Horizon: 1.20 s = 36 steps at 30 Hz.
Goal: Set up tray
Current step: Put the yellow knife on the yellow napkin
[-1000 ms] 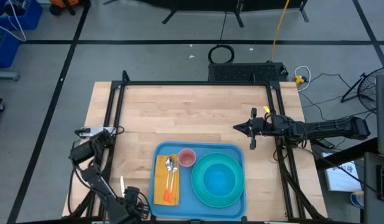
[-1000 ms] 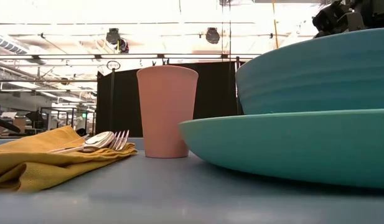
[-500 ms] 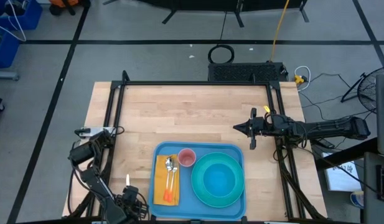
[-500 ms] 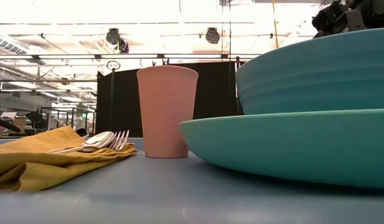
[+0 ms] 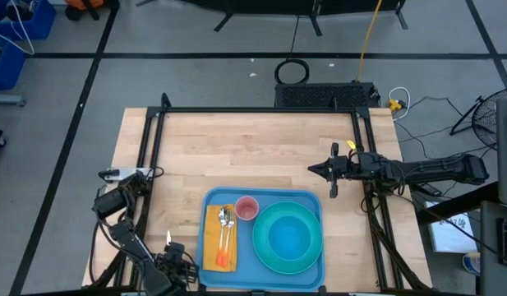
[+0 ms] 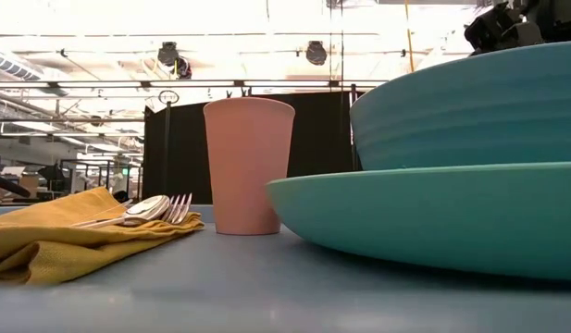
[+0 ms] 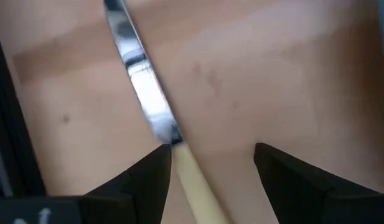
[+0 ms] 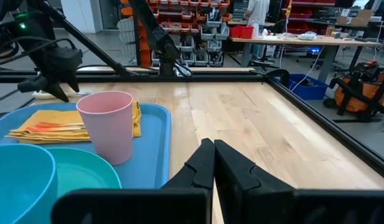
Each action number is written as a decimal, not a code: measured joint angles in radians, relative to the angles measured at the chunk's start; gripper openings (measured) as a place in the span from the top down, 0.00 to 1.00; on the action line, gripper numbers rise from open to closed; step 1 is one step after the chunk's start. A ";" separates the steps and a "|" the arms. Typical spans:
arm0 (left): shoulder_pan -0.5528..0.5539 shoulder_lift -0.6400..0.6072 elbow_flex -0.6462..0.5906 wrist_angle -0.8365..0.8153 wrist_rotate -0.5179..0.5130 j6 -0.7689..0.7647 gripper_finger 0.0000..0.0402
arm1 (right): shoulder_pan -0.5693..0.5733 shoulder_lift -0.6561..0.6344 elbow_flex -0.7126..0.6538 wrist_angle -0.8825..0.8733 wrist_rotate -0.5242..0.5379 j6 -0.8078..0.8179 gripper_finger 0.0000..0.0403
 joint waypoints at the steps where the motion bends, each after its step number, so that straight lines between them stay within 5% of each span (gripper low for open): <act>1: 0.003 0.001 0.000 -0.009 -0.022 0.007 0.41 | 0.000 0.000 0.000 0.000 0.000 -0.001 1.00; 10: 0.043 -0.070 -0.003 -0.071 -0.120 0.095 0.40 | 0.000 0.000 0.000 0.020 0.000 0.002 1.00; 16: 0.013 -0.213 -0.001 -0.255 -0.349 0.074 0.40 | 0.000 0.000 0.000 0.028 0.000 0.001 1.00; 20: -0.068 -0.300 -0.015 -0.338 -0.328 0.036 0.40 | 0.000 0.000 0.000 0.028 0.000 0.000 1.00; 25: -0.091 -0.382 -0.152 -0.262 -0.210 0.013 0.40 | 0.000 0.000 0.000 0.028 0.000 0.000 1.00; 31: -0.104 -0.489 -0.345 -0.146 -0.241 0.019 0.40 | 0.000 0.000 0.000 0.013 0.001 0.003 1.00; 36: -0.041 -0.604 -0.485 -0.029 -0.378 0.078 0.41 | 0.000 0.000 0.000 0.014 0.002 0.003 1.00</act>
